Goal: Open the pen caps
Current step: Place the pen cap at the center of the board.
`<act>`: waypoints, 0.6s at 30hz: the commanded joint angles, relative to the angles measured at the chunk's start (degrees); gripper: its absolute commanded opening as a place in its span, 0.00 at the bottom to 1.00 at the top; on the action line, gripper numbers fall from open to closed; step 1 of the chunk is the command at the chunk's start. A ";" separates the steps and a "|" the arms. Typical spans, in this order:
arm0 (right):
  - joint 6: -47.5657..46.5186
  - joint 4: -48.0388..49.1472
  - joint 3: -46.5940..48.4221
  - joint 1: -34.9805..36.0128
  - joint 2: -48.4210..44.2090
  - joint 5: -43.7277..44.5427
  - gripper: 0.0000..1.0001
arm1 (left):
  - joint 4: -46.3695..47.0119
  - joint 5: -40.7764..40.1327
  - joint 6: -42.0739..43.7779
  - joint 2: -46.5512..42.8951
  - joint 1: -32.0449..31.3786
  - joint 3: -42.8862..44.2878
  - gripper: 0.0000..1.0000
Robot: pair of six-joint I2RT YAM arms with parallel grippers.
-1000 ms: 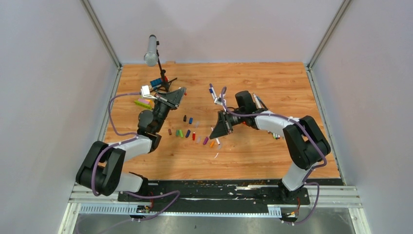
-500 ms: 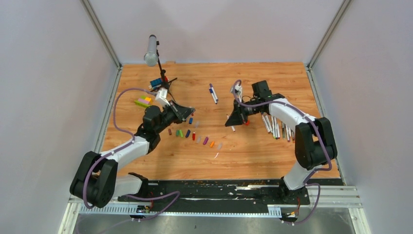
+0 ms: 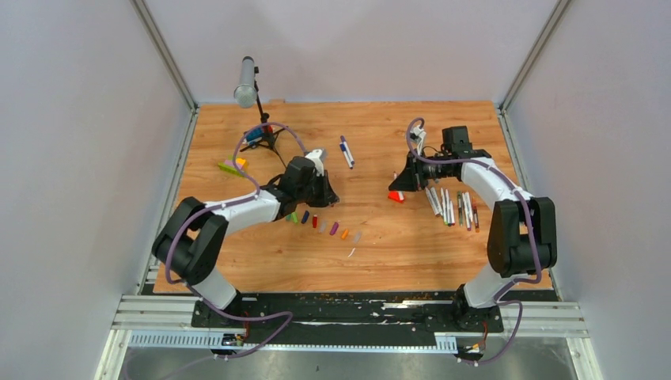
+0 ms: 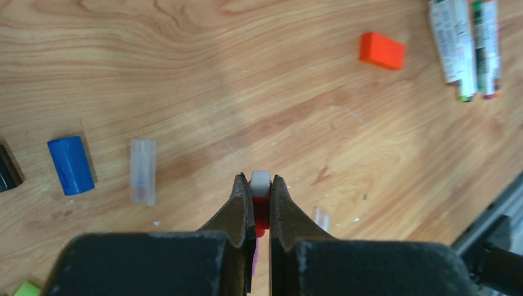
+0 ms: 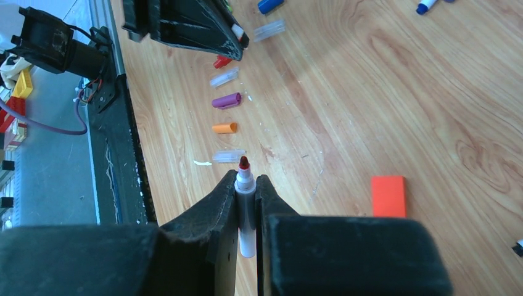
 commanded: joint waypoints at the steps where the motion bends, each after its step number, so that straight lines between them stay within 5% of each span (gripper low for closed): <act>1: -0.93 1.54 -0.17 -1.95 -1.95 -1.29 0.00 | -6.49 -4.13 5.40 4.48 -1.43 5.52 0.05; 18: -0.66 0.67 0.28 -3.98 -0.54 -2.36 0.00 | -18.15 -12.45 11.78 14.95 -2.48 16.87 0.19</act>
